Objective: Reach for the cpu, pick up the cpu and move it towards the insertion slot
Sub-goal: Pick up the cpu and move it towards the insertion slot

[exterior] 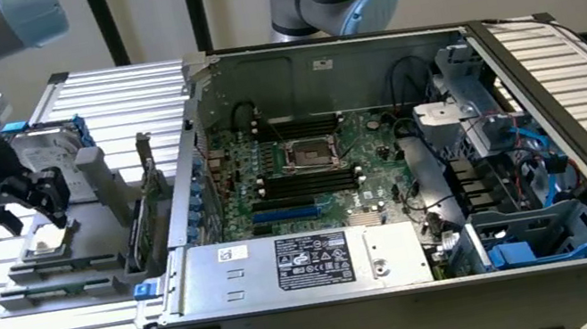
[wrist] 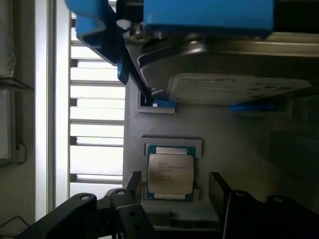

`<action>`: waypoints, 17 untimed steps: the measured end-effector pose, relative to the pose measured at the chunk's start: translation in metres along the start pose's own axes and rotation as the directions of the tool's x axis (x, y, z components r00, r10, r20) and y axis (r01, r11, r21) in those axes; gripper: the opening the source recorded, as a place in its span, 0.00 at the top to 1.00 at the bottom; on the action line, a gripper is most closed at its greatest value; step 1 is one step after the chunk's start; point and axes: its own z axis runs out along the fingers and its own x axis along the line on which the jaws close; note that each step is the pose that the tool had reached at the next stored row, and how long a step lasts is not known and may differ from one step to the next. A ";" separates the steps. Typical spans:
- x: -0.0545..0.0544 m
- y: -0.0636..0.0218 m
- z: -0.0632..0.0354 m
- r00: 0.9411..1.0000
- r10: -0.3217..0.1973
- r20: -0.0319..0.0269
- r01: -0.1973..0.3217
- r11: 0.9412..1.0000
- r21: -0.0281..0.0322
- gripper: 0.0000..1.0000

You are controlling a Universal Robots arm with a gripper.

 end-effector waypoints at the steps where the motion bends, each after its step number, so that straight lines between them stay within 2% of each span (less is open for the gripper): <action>1: 0.000 -0.0001 0.0018 1.000 0.000 0.000 0.000 1.000 0.000 0.35; 10: 0.002 -0.0009 0.0179 1.000 0.000 0.000 0.000 1.000 0.000 0.35; 17: 0.002 -0.0010 0.0222 1.000 0.000 0.000 0.000 1.000 0.000 0.35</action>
